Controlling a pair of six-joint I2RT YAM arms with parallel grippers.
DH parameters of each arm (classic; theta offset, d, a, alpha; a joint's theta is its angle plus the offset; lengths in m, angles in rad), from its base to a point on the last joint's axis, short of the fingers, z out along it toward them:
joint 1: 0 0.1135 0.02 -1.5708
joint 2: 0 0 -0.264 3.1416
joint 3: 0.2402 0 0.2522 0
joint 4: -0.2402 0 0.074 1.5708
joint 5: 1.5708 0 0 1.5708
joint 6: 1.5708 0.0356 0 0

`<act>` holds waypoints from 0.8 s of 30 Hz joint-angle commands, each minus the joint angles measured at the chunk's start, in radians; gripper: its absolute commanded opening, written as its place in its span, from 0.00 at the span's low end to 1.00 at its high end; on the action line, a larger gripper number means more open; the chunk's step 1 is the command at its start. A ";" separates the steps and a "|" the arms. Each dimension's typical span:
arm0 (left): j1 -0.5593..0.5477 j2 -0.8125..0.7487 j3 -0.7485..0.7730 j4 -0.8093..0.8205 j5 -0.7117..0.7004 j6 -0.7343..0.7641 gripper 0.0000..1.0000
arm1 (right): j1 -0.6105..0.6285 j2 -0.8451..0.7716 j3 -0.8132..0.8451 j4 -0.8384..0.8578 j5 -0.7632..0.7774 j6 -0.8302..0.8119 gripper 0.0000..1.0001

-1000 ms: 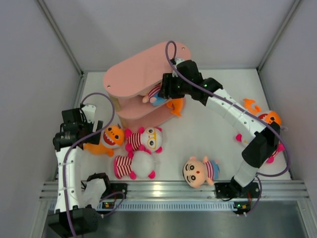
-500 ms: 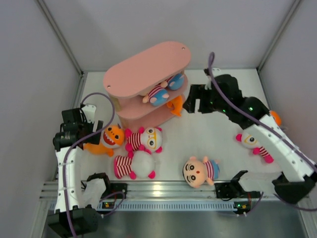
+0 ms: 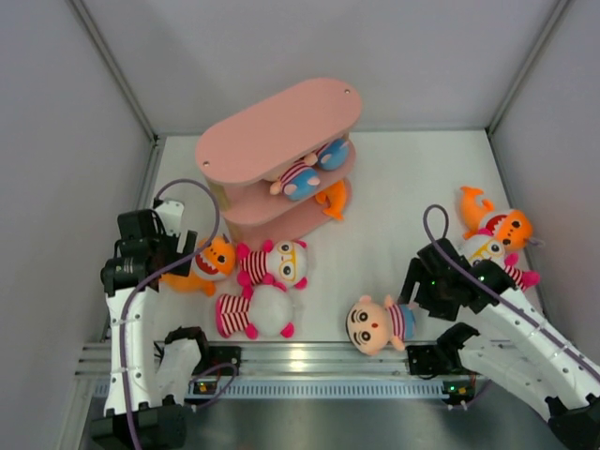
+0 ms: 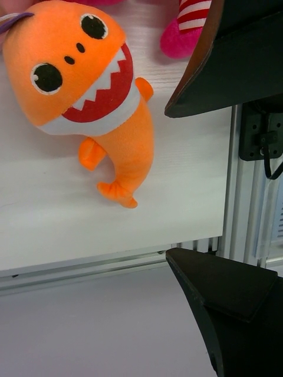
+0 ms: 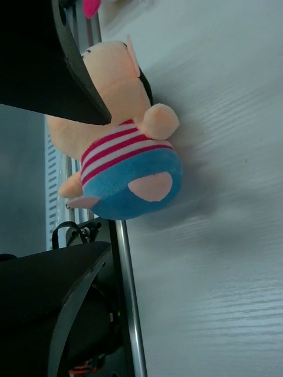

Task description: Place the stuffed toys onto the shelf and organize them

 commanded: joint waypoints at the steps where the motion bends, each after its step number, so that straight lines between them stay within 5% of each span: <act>1: -0.009 -0.006 -0.014 0.020 -0.002 0.015 0.98 | -0.002 -0.055 -0.030 0.024 -0.048 0.122 0.80; 5: -0.012 -0.007 -0.006 0.022 -0.022 0.013 0.98 | -0.002 0.001 -0.139 0.143 -0.135 0.116 0.78; 11: -0.012 -0.012 0.003 0.022 -0.082 0.038 0.98 | 0.000 0.031 -0.224 0.255 -0.226 0.057 0.51; 14: -0.012 -0.015 0.000 0.020 -0.087 0.038 0.98 | 0.000 -0.006 -0.190 0.274 -0.280 0.054 0.07; 15: -0.012 -0.017 0.000 0.022 -0.085 0.038 0.98 | 0.000 -0.014 -0.179 0.283 -0.298 0.060 0.00; 18: -0.012 -0.015 0.003 0.022 -0.081 0.031 0.98 | 0.001 -0.046 -0.107 0.295 -0.360 0.114 0.00; 24: -0.012 -0.001 0.008 0.022 -0.076 0.018 0.98 | 0.040 -0.181 -0.009 0.595 -0.404 0.552 0.00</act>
